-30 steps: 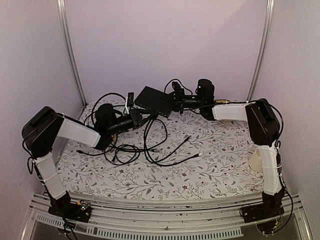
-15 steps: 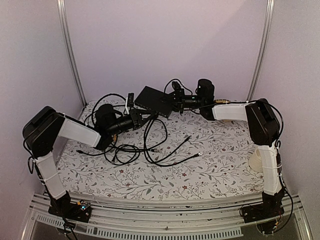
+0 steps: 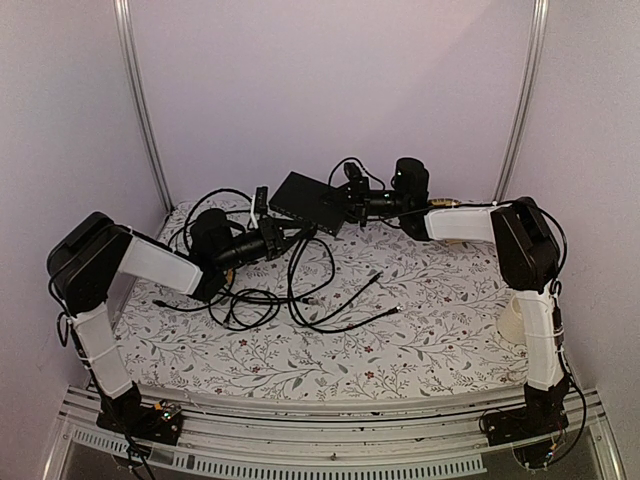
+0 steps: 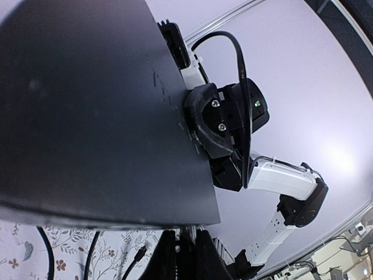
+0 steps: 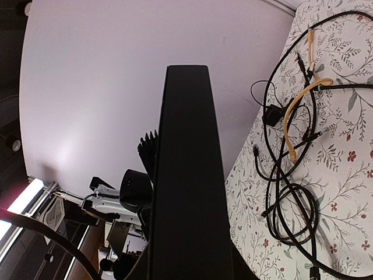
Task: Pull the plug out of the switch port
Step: Pull the connector from the switch port.
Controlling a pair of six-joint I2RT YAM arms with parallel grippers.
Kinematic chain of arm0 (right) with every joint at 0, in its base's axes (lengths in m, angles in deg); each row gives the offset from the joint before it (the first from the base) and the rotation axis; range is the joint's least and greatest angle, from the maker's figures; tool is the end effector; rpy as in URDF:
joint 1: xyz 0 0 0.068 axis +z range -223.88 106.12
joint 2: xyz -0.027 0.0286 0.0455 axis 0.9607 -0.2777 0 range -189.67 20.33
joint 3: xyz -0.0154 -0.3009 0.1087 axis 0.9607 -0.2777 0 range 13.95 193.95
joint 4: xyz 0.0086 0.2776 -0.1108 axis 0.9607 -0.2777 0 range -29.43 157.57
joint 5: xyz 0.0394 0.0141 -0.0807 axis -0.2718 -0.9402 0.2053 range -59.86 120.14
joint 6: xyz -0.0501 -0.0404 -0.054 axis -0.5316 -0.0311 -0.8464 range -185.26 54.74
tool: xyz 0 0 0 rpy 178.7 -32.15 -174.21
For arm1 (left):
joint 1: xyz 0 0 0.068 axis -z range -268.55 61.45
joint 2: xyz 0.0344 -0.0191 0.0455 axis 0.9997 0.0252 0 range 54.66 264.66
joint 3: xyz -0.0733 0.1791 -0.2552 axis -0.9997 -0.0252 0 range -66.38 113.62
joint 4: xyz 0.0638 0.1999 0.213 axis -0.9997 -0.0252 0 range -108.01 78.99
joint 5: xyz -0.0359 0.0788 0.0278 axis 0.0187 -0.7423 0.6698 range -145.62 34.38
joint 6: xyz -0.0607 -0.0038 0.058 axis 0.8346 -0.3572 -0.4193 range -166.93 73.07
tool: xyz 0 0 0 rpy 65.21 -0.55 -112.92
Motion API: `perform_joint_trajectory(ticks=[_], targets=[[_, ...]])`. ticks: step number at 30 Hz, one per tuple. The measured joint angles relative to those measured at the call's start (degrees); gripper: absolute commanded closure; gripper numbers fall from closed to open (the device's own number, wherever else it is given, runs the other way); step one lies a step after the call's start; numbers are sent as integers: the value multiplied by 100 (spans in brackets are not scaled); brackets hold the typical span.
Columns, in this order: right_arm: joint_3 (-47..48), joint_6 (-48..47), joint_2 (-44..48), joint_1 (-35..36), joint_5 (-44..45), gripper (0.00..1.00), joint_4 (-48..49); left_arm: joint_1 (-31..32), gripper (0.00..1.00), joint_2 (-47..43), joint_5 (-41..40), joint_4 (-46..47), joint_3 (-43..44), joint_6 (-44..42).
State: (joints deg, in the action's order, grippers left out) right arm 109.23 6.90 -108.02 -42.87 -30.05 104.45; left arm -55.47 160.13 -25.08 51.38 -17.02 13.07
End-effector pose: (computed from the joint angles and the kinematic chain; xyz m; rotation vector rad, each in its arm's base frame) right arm 0.4778 0.3616 0.2611 -0.3936 1.9883 2.0637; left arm 0.3554 -0.2761 0.2272 0.1052 1.7262 -1.6510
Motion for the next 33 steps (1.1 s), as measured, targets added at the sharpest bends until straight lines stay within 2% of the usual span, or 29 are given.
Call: perform_joint_trajectory(ticks=[4,33], targets=[[0,2,0,0,2,98,9,-9,100,11,7,55,-2,31],[0,-15,2,79,-33,98,42,-31,100,48,120,660,-326,240]])
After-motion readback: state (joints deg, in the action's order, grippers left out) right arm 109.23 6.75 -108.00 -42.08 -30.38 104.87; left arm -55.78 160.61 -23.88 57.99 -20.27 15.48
